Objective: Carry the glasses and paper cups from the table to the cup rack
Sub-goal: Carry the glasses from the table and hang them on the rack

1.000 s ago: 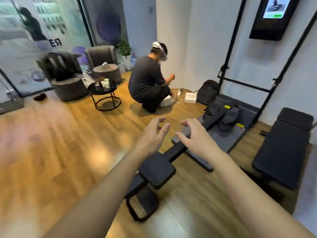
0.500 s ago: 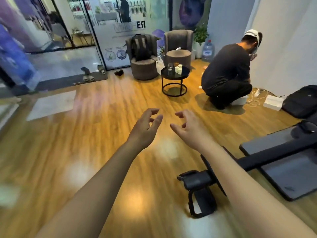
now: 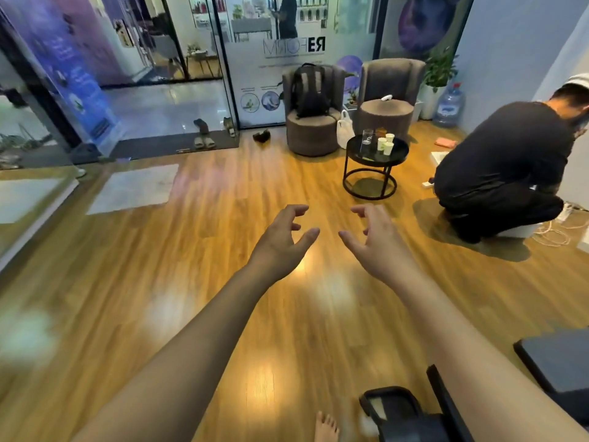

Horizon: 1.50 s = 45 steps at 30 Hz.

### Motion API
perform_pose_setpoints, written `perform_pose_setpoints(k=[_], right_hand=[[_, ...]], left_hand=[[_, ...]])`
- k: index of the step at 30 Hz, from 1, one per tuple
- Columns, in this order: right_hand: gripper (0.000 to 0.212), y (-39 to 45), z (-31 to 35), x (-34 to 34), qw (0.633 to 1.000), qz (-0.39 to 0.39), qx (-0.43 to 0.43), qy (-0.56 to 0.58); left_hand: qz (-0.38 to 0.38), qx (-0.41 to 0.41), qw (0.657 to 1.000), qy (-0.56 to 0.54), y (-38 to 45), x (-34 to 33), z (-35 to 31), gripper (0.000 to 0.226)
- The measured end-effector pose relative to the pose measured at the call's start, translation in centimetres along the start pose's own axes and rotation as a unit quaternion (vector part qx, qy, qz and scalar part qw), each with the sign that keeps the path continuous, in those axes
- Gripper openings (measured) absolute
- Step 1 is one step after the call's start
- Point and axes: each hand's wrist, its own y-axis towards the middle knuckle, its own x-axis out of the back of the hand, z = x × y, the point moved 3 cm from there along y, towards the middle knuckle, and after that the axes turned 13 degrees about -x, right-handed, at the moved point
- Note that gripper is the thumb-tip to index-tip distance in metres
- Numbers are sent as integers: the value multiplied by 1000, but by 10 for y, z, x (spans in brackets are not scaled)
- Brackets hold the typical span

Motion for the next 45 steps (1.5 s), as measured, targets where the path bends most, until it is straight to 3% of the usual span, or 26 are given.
perform_pose_setpoints(k=[16,33,45], right_hand=[[72,298,-60,-20,998,23,-46,-34],[71,691,-57,-93,992,22,-119,22],[68,934,-126,-159,982,44,-172,59]], left_hand=[[97,-40,990,91,319,-95,119,88],[157,-75,983,64,709,-134,279,92],[187,-31,979,76,933,-197,376,95]])
